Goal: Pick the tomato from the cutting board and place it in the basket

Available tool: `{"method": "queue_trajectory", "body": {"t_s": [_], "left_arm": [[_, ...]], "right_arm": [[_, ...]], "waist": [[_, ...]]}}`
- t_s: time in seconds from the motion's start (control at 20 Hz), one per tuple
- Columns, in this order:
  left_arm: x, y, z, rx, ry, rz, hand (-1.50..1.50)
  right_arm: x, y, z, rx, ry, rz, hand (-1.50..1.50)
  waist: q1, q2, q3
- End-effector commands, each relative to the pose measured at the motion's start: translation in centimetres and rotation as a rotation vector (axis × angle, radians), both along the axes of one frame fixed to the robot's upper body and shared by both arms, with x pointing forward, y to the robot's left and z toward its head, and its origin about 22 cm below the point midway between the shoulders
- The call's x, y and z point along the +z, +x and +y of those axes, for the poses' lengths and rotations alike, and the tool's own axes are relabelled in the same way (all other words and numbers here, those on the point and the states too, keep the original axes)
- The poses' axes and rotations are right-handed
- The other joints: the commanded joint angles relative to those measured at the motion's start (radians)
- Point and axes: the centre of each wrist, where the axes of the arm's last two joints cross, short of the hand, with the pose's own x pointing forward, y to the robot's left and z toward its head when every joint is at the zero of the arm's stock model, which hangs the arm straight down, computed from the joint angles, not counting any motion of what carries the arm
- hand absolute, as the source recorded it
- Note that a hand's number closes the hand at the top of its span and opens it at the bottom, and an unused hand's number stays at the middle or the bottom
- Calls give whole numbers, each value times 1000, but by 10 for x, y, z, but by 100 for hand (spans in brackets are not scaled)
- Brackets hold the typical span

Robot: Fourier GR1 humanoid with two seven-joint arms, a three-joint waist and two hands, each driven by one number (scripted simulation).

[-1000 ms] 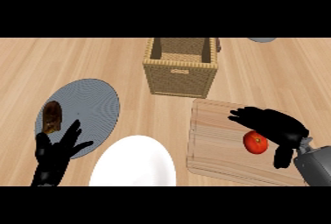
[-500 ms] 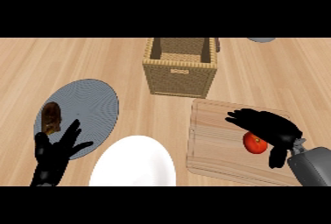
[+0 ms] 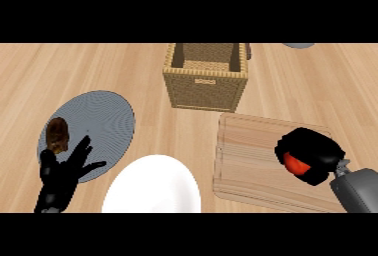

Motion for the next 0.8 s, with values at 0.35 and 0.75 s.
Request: {"method": "queue_trajectory", "body": {"t_s": [0.35,0.75], "left_arm": [[-5,-7,-5,-24,-4,58,0],[3,4,-21,-100,-1,41,0]], "right_arm": [[-15,-1,172,-374,58,-31,150],[33,4,214,-653,121,-257,150]], "waist": [[28,7,-15],[107,13,-6]]}}
